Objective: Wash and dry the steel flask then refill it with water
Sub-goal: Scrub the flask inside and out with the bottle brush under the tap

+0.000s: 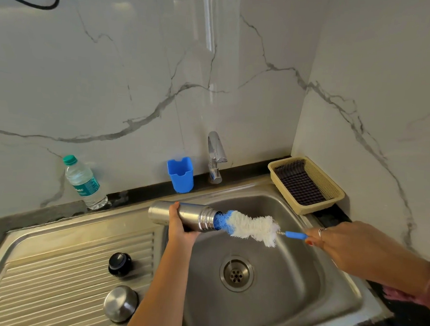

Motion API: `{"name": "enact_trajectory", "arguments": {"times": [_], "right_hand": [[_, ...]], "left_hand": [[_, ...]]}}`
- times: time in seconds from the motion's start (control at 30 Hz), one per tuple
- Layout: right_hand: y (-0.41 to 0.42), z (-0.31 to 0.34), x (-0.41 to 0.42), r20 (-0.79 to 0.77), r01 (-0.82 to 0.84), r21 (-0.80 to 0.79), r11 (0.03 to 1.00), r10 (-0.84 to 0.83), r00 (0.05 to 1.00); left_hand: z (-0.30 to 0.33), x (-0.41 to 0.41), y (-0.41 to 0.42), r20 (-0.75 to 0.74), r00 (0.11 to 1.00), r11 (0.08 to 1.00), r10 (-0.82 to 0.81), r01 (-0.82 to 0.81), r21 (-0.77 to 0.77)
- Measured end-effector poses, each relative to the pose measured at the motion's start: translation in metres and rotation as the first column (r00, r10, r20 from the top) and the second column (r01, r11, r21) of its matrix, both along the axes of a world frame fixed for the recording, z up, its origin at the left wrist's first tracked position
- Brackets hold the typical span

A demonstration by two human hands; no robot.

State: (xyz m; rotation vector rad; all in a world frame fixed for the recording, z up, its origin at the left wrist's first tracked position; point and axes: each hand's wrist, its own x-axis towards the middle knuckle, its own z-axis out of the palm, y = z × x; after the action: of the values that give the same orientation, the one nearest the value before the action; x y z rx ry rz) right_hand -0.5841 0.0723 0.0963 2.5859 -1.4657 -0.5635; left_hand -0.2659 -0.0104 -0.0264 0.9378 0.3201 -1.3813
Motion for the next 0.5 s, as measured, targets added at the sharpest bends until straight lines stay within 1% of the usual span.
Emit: {"name": "enact_trajectory", "arguments": {"times": [0.07, 0.2, 0.27, 0.3, 0.37, 0.43, 0.5], "right_hand": [[-0.001, 0.001, 0.000, 0.017, 0.016, 0.022, 1.000, -0.016, 1.000], [0.001, 0.006, 0.003, 0.034, 0.029, -0.021, 0.999, -0.028, 0.999], [0.004, 0.010, 0.006, -0.004, -0.027, -0.068, 0.997, 0.027, 1.000], [0.005, 0.014, 0.009, 0.005, -0.055, -0.070, 0.996, 0.055, 0.998], [0.008, 0.022, 0.010, 0.022, -0.056, -0.089, 0.994, 0.058, 0.998], [0.009, 0.019, 0.010, -0.054, -0.057, -0.088, 0.994, 0.052, 0.997], [0.008, 0.019, 0.008, -0.077, -0.037, -0.046, 0.998, 0.033, 0.996]], "left_hand": [[0.001, 0.000, -0.003, 0.002, 1.000, 1.000, 0.003, -0.003, -0.004], [0.003, 0.004, -0.009, 0.018, 1.000, 1.000, -0.006, 0.006, 0.021], [0.004, 0.005, -0.010, 0.026, 0.999, 0.999, -0.023, 0.022, 0.033], [0.005, 0.006, -0.011, 0.028, 0.999, 0.999, -0.026, 0.025, 0.035], [0.006, 0.007, -0.012, 0.028, 0.999, 0.999, -0.028, 0.027, 0.040], [0.007, 0.009, -0.015, 0.026, 0.999, 0.999, -0.024, 0.023, 0.037], [0.008, 0.011, -0.016, 0.020, 1.000, 0.999, -0.020, 0.019, 0.028]]}}
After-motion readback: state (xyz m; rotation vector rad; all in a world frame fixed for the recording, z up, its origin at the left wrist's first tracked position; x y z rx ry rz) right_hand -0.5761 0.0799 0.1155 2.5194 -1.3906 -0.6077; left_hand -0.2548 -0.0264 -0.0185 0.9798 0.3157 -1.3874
